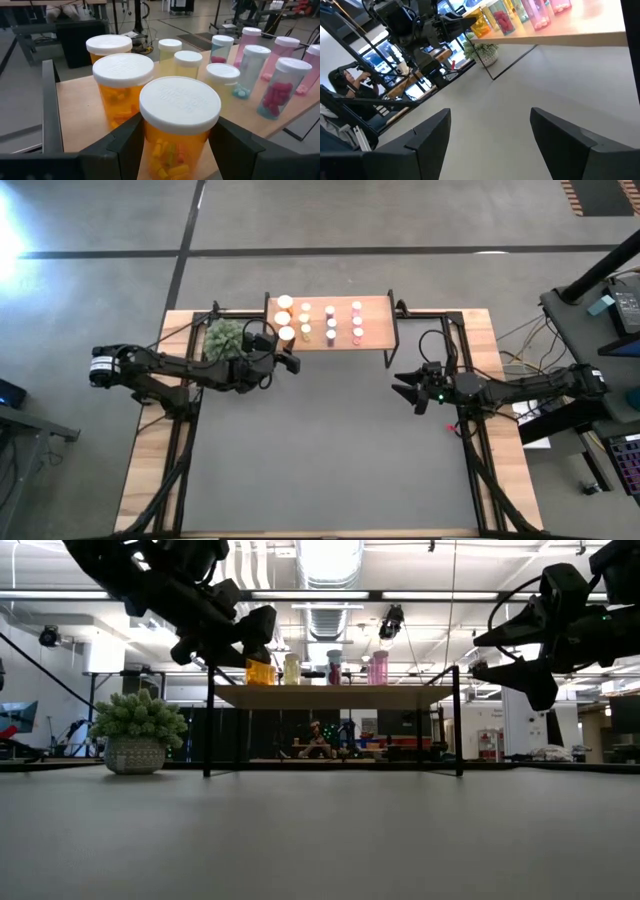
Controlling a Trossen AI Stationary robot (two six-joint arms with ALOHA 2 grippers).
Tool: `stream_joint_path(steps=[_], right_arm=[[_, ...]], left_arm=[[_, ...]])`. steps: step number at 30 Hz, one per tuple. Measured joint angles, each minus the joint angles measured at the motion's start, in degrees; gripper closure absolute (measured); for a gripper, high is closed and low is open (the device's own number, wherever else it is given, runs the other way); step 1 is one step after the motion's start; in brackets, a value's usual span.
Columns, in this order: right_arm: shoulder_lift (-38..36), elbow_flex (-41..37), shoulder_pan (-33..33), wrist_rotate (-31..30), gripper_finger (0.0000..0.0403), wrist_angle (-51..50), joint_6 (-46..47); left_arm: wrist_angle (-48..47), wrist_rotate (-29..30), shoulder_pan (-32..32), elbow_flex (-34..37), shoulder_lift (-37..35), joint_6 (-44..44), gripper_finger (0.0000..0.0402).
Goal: Pick and place medicine bottles onto shelf by color
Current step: Put the orange pill bottle on the shelf aligned with the other orange pill bottles
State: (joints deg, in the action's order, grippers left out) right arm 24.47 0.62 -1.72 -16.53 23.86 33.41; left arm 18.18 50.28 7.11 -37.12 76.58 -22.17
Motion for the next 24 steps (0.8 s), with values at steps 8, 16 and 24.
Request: stream_joint_path(steps=[8, 16, 24], right_arm=[[0.00, 0.00, 0.00, 0.00, 0.0138, -0.02, 0.00], [0.00, 0.00, 0.00, 0.00, 0.0138, -0.02, 0.00], [0.00, -0.02, 0.00, 0.00, 0.0138, -0.02, 0.00]], left_arm=[[0.74, 0.13, 0.00, 0.09, 0.07, 0.11, 0.0215], [0.84, -0.21, 0.00, 0.09, 0.07, 0.13, 0.0215], [0.86, -0.26, -0.02, 0.11, 0.09, 0.13, 0.0215]])
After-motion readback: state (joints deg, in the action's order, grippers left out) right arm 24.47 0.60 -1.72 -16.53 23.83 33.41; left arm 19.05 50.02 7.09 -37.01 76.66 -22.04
